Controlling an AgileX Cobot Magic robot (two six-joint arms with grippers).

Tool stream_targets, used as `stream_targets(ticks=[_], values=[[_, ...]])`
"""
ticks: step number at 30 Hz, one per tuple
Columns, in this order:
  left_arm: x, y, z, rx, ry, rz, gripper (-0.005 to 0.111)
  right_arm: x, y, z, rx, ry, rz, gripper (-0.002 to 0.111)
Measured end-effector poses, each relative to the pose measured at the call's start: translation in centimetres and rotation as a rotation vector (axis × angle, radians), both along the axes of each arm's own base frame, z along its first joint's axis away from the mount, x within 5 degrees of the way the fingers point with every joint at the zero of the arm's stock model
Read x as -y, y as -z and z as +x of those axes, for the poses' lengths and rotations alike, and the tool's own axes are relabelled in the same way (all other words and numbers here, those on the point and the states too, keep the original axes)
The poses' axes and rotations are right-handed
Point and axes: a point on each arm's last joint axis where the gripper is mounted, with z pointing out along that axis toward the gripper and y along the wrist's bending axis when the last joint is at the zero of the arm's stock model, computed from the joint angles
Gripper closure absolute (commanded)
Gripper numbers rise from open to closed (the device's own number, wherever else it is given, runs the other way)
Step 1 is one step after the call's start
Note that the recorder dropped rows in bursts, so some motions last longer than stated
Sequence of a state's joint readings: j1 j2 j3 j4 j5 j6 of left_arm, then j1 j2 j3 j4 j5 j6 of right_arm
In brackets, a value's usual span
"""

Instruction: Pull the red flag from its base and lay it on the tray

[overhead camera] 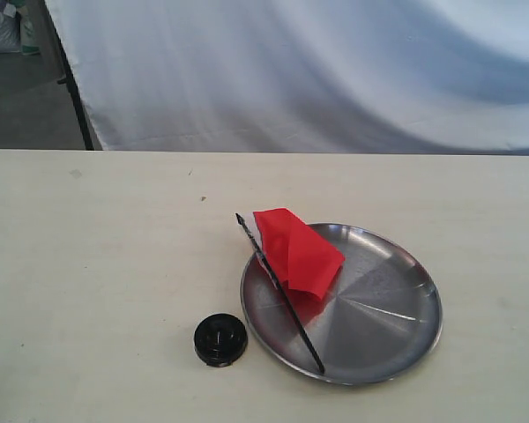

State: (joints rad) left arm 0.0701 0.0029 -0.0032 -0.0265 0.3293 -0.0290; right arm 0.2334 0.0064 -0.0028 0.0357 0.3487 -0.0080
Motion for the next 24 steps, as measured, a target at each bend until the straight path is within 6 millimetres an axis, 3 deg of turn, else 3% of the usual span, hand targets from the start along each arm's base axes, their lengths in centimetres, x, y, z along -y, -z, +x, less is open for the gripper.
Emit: stream_targets(ticks=[6,24], values=[[0.00,0.00,0.00,0.000,0.000,0.000,0.107,0.55,0.00,0.11,0.000,0.105,0.000,0.109],[0.00,0.00,0.00,0.000,0.000,0.000,0.107,0.49,0.01,0.10,-0.003,0.094,0.007,0.109]])
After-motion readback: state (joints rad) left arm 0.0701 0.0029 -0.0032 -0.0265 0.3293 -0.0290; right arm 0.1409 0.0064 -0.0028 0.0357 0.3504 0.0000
